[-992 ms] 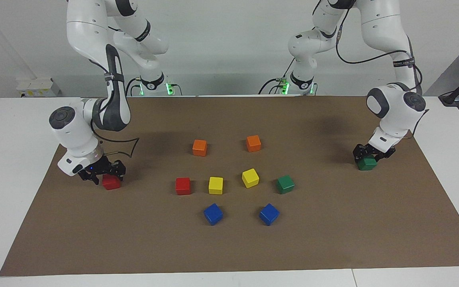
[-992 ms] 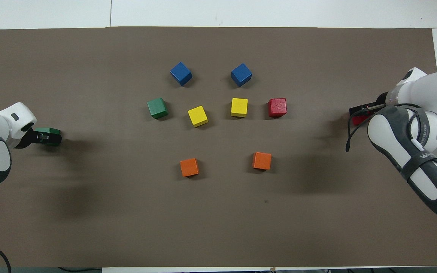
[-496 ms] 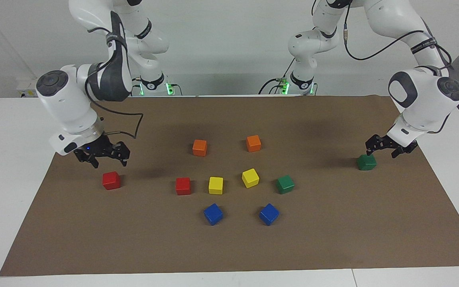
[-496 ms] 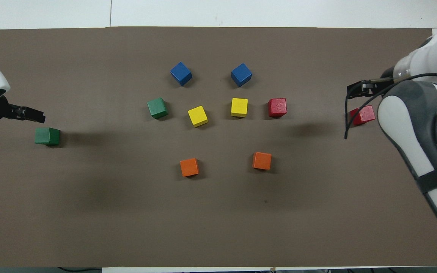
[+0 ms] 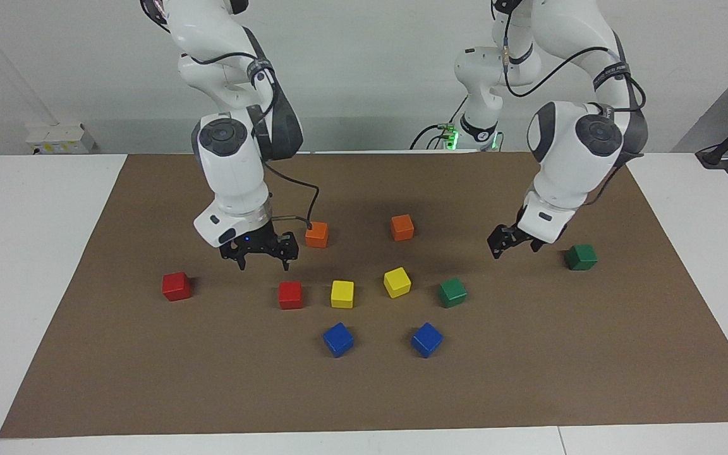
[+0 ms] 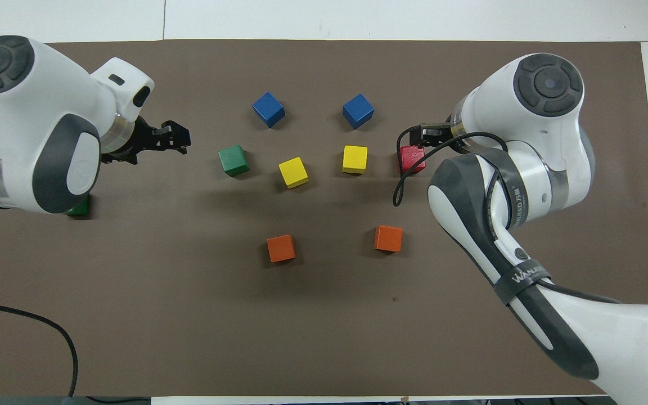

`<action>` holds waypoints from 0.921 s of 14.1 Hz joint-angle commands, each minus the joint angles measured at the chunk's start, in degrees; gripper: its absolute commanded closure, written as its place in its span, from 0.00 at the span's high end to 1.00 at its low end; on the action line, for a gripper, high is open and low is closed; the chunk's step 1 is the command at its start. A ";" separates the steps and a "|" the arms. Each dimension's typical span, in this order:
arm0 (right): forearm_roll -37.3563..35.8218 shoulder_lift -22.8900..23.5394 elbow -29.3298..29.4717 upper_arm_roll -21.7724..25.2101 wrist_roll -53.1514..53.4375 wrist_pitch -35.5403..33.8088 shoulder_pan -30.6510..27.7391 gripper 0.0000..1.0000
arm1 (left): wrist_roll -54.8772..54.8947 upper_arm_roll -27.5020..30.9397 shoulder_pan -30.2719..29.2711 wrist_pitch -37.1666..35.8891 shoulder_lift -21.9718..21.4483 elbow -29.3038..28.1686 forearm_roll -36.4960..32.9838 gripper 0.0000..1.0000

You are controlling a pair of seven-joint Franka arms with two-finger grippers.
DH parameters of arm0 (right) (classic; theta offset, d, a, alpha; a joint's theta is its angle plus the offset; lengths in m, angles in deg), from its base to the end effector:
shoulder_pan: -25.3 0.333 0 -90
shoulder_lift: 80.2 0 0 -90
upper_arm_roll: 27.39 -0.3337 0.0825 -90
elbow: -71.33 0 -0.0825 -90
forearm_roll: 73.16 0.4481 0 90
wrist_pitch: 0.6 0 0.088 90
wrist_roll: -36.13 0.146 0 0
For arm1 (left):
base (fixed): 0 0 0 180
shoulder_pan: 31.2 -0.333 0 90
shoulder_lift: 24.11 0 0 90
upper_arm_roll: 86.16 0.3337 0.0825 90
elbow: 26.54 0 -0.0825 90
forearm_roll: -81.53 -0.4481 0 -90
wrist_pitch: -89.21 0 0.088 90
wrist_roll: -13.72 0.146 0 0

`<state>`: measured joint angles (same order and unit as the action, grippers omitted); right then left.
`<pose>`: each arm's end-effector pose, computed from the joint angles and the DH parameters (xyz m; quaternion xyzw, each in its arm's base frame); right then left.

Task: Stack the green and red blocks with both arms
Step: 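Grasp the second green cube while the right gripper grasps the second red cube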

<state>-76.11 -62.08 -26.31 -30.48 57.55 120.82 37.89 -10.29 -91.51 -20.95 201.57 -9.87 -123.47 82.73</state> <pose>0.6984 0.1892 0.3678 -0.9979 0.0394 -0.0516 0.0022 0.6753 -0.1869 0.4079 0.9966 0.0787 0.0031 0.0236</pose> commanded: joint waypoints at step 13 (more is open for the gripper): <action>-0.74 7.89 -2.10 0.10 6.26 13.04 2.88 1.00 | -16.95 1.22 8.30 11.82 15.02 4.73 -3.75 1.00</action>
<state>-76.11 -53.94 -26.60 -30.47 63.74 131.47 40.65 -25.87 -91.13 -13.43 211.81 3.78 -119.51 80.51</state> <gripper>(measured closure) 0.000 0.000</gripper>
